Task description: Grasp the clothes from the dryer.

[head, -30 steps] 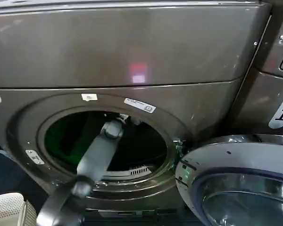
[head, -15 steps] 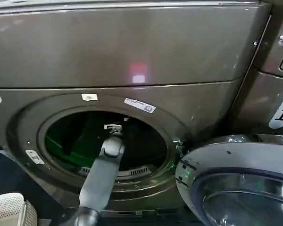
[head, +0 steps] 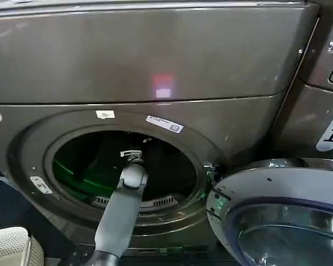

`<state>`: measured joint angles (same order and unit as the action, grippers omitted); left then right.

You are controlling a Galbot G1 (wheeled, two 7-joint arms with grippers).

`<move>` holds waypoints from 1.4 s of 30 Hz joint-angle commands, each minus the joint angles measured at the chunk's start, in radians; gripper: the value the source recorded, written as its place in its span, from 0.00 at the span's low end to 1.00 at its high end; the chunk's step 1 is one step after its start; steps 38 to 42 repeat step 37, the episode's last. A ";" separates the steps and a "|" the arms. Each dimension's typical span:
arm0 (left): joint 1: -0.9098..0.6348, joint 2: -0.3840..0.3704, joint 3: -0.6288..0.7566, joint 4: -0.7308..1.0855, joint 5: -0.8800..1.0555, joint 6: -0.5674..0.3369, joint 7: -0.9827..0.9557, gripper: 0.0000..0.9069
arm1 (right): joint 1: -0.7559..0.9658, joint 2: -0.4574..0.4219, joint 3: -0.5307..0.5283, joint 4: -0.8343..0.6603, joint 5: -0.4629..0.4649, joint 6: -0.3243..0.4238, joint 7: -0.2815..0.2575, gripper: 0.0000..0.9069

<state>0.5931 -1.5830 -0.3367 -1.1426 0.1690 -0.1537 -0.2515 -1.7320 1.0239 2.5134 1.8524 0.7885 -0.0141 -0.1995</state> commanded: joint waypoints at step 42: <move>-0.009 -0.002 -0.002 -0.007 0.006 0.000 -0.004 0.00 | -0.003 0.001 0.015 -0.001 0.002 -0.006 -0.003 1.00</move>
